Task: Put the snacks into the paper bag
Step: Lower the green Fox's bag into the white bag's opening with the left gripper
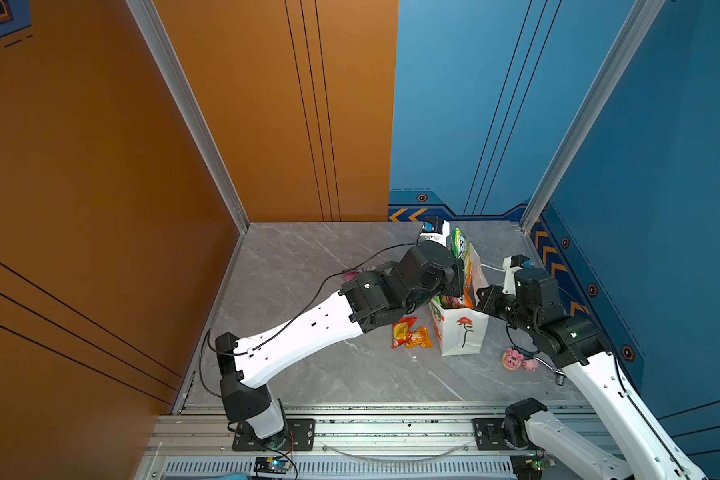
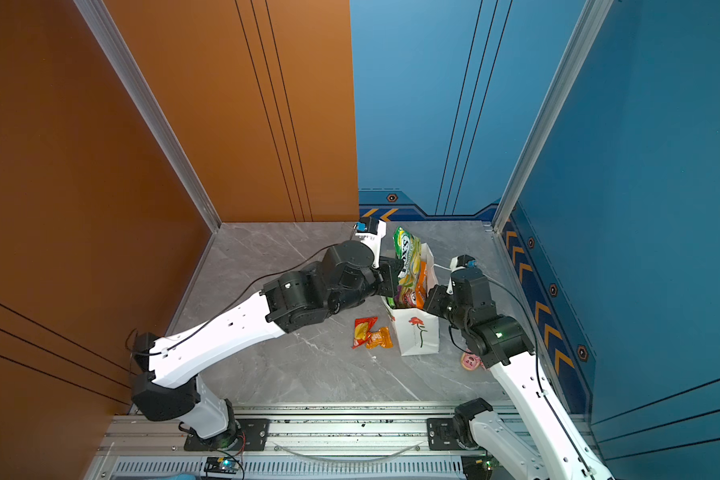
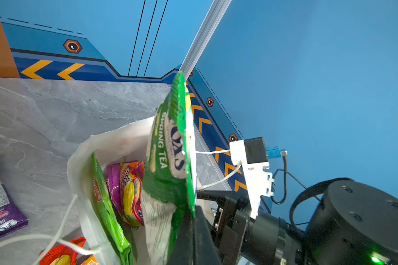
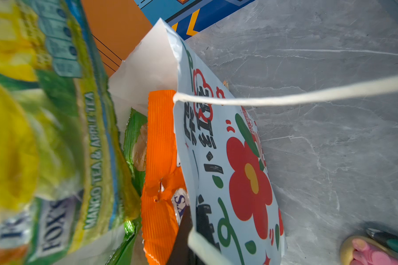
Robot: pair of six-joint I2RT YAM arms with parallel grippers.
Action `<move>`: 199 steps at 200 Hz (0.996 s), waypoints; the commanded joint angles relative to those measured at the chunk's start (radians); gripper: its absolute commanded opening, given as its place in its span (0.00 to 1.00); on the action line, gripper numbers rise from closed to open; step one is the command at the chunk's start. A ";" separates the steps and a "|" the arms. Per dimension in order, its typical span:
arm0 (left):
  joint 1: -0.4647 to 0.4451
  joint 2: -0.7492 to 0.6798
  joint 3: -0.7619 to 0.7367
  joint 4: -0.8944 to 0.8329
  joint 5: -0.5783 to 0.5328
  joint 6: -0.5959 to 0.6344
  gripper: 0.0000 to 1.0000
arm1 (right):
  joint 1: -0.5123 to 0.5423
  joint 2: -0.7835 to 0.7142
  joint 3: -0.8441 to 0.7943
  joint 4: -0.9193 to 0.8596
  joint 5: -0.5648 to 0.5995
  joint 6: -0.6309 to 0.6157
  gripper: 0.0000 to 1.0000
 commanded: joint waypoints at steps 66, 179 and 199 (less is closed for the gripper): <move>-0.004 0.113 0.124 -0.107 -0.012 -0.040 0.00 | 0.008 -0.022 -0.014 0.042 0.017 0.006 0.00; 0.061 0.327 0.328 -0.231 0.123 -0.065 0.00 | 0.008 -0.033 -0.026 0.053 0.007 0.012 0.00; 0.069 0.365 0.374 -0.262 0.137 -0.065 0.00 | 0.007 -0.034 -0.030 0.059 0.002 0.016 0.00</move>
